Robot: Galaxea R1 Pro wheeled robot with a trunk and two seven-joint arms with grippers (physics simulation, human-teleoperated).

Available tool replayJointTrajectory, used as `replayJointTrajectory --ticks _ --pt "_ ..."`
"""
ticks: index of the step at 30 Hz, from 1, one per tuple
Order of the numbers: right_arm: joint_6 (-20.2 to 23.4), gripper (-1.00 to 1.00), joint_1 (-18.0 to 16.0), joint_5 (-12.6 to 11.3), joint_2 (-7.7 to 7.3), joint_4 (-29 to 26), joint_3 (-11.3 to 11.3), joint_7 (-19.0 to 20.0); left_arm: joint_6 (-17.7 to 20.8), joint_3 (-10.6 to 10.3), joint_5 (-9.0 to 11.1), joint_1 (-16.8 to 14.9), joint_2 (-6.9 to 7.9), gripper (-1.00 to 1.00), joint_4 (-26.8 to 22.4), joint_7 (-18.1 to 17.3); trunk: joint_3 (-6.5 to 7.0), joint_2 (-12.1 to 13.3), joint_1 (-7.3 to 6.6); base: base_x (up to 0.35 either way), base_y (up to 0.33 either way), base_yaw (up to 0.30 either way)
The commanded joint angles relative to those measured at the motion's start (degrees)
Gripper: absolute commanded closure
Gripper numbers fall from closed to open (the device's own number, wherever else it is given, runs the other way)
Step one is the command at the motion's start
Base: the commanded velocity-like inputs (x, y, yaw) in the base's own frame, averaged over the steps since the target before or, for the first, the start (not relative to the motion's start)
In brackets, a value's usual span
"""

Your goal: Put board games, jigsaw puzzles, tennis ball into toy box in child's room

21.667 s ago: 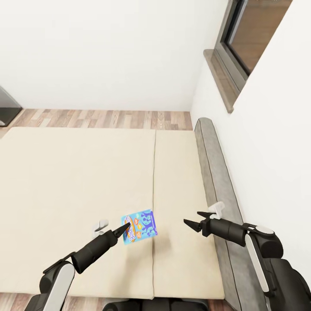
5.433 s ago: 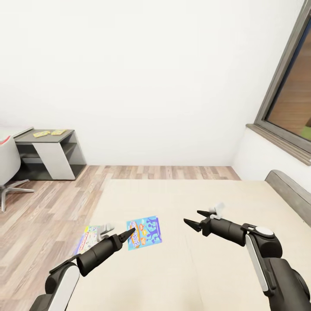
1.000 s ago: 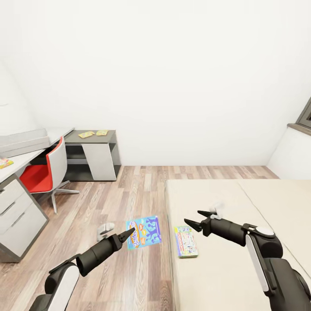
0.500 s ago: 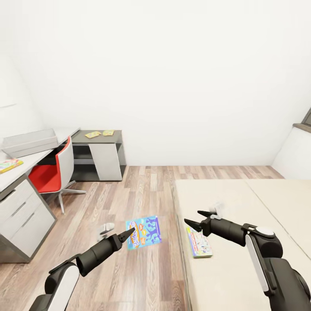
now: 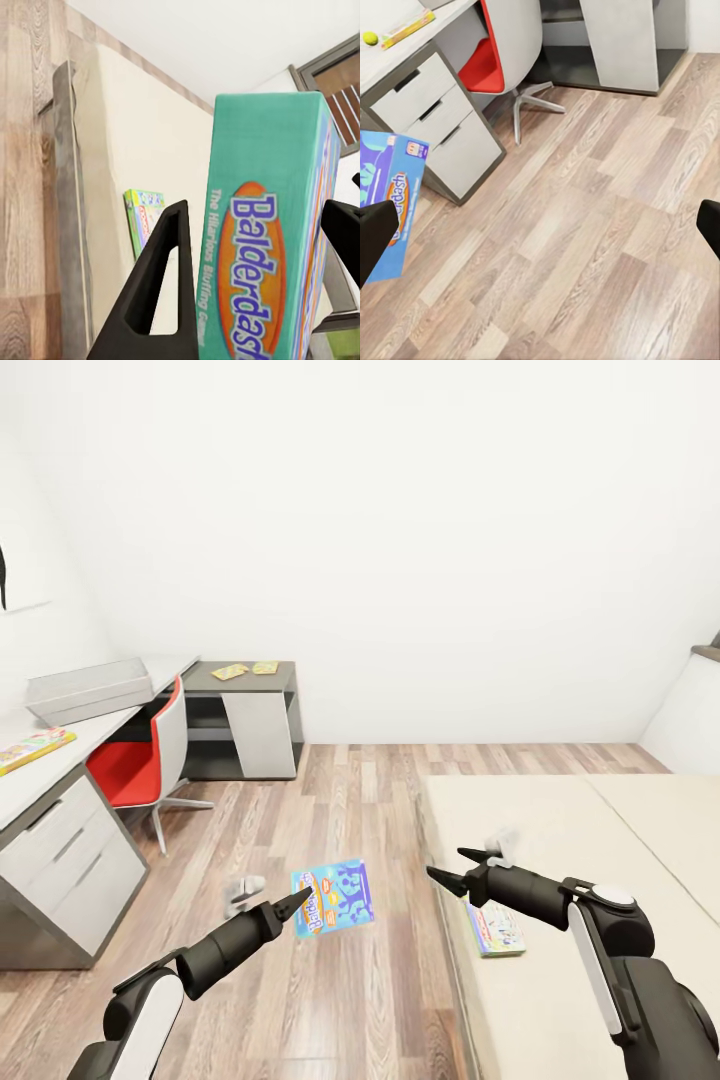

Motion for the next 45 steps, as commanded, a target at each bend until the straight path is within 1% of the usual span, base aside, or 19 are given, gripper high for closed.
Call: replayJointTrajectory --ticks 1,32,45 --pt "0.4 -1.0 -0.1 0.0 0.0 0.0 -0.1 0.2 0.5 0.1 0.5 -0.1 0.0 1.0 0.0 -0.1 -0.12 -0.1 0.03 0.0 0.267 0.0" --pt "0.3 -1.0 -0.1 0.0 -0.16 0.2 -0.2 0.2 0.5 0.1 0.5 0.0 0.0 1.0 0.0 0.0 -0.12 -0.1 0.03 0.0 0.267 0.0" --pt "0.3 -1.0 -0.1 0.1 0.05 0.4 -0.4 0.5 0.5 0.1 0.4 -0.1 0.0 1.0 0.0 0.0 -0.12 -0.1 0.03 0.011 0.267 0.0"
